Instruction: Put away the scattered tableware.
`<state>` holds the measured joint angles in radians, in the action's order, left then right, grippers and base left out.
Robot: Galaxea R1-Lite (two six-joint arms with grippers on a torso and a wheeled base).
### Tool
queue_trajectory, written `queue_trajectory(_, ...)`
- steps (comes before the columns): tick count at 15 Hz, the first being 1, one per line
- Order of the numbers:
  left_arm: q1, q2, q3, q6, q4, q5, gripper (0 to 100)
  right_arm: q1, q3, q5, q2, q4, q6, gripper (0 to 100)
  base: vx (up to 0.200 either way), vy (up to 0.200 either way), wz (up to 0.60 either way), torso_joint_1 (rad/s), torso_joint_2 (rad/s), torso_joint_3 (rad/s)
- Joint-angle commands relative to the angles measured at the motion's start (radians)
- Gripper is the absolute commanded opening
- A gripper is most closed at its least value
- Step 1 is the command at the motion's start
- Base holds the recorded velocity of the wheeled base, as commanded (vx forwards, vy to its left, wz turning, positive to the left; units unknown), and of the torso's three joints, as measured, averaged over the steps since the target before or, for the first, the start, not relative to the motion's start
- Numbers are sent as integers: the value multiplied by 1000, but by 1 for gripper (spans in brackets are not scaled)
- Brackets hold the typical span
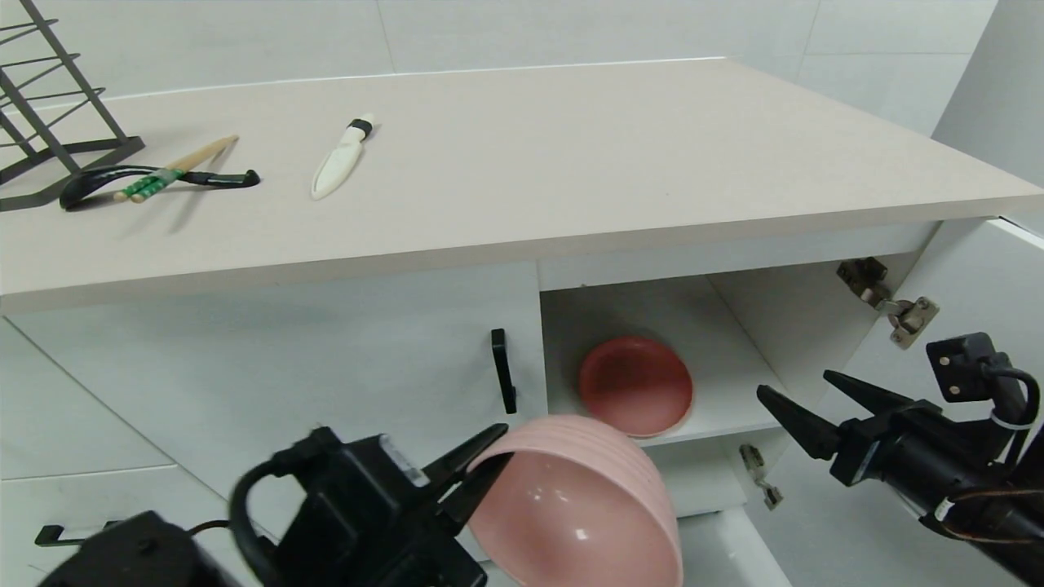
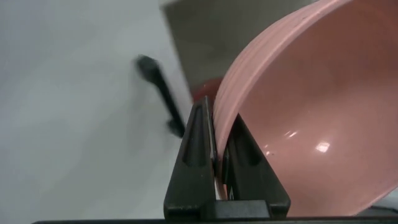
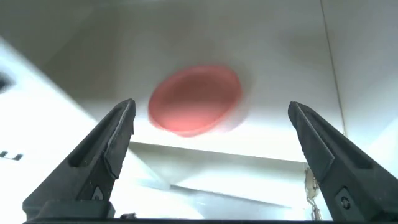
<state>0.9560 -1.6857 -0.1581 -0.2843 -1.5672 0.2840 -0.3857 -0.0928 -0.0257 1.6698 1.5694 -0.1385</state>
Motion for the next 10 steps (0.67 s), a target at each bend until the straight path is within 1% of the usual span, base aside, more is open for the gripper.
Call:
queue_trajectory(1,90,-164,-98,-4,-4,21,0,-5,16,0,-62,1,5,100,0,0,0,0,0,0)
queue_trajectory(2,125,-196,-136,-3,-4,49,0,-5,8,-2,-50,1,25,100,0,0,0,0,0,0)
queue_trajectory(3,139,-209,-146,-3,-4,63,0,-5,8,-2,-44,1,51,100,0,0,0,0,0,0)
queue_trajectory(4,144,-241,-156,0,-4,72,0,-5,13,-2,-18,1,128,100,0,0,0,0,0,0)
queue_trajectory(5,144,-258,-156,0,-4,75,0,-5,18,-2,-1,1,168,100,0,0,0,0,0,0)
queue_trajectory(6,144,-264,-158,0,-4,80,0,-7,18,-2,2,1,177,100,0,0,0,0,0,0)
queue_trajectory(7,144,-288,-178,-1,-4,133,0,-12,16,0,1,1,183,100,0,0,0,0,0,0)
queue_trajectory(8,138,-324,-218,7,-4,211,0,-15,18,-2,-19,1,183,100,0,0,0,0,0,0)
queue_trajectory(9,119,-358,-256,20,-4,234,0,-22,19,-2,-44,1,183,100,0,0,0,0,0,0)
queue_trajectory(10,113,-376,-288,20,-4,236,0,-27,19,-2,-61,1,186,100,0,0,0,0,0,0)
